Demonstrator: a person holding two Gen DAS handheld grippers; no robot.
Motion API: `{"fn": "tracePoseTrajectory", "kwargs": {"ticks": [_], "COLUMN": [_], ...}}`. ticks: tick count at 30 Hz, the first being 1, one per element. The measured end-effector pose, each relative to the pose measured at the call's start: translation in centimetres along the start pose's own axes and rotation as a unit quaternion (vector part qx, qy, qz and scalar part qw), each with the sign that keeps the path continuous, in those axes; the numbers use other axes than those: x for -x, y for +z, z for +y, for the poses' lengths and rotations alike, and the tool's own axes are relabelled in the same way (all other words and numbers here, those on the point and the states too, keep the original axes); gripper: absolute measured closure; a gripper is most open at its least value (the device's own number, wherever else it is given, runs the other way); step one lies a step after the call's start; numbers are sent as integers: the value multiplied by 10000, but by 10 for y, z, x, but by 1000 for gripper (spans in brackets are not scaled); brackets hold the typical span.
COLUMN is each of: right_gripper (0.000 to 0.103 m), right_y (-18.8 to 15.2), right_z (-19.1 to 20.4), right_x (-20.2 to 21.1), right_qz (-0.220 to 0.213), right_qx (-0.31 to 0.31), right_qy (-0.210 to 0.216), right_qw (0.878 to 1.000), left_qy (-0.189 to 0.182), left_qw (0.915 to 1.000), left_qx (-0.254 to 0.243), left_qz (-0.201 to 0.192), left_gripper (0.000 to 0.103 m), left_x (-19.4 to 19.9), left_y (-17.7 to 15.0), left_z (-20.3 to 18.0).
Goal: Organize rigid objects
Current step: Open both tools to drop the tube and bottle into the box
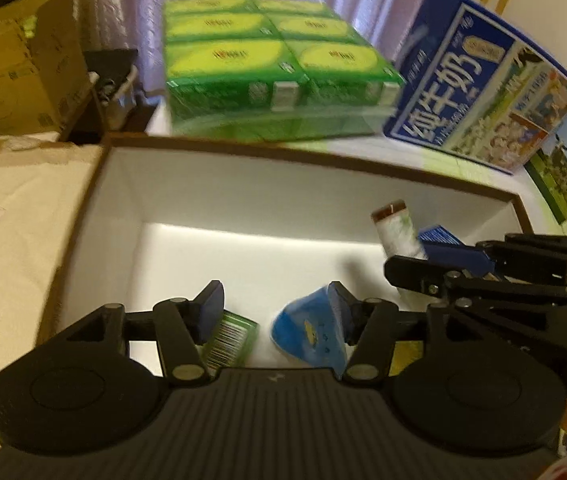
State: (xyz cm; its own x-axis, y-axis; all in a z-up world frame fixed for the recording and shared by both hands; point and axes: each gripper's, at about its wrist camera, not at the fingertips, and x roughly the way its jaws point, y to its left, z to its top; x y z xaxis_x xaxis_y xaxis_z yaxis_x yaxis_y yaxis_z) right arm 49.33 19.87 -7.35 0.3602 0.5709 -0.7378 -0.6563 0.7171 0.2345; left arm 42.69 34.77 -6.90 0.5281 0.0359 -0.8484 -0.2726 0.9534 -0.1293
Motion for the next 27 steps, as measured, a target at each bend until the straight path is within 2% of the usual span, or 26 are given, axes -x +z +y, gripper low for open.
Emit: {"fn": "tracePoseTrajectory", "kwargs": {"ticks": [7,27], "right_gripper": [81,81], "right_y": [7,-15], "right_z": [0,-1], "right_x": [4,27], "right_qz": [-62,80], "right_qx": [-81,-203], "right_qy": [114,90], "right_qw": [9999,9997], "left_qy": [147,54], "left_qw": [9998,9998], "left_qx": [19,-135], "left_qz": [-127,-162], "left_gripper": [50,50], "left_x": [10,27], "left_y": [6,-9], "left_z": [10,0]}}
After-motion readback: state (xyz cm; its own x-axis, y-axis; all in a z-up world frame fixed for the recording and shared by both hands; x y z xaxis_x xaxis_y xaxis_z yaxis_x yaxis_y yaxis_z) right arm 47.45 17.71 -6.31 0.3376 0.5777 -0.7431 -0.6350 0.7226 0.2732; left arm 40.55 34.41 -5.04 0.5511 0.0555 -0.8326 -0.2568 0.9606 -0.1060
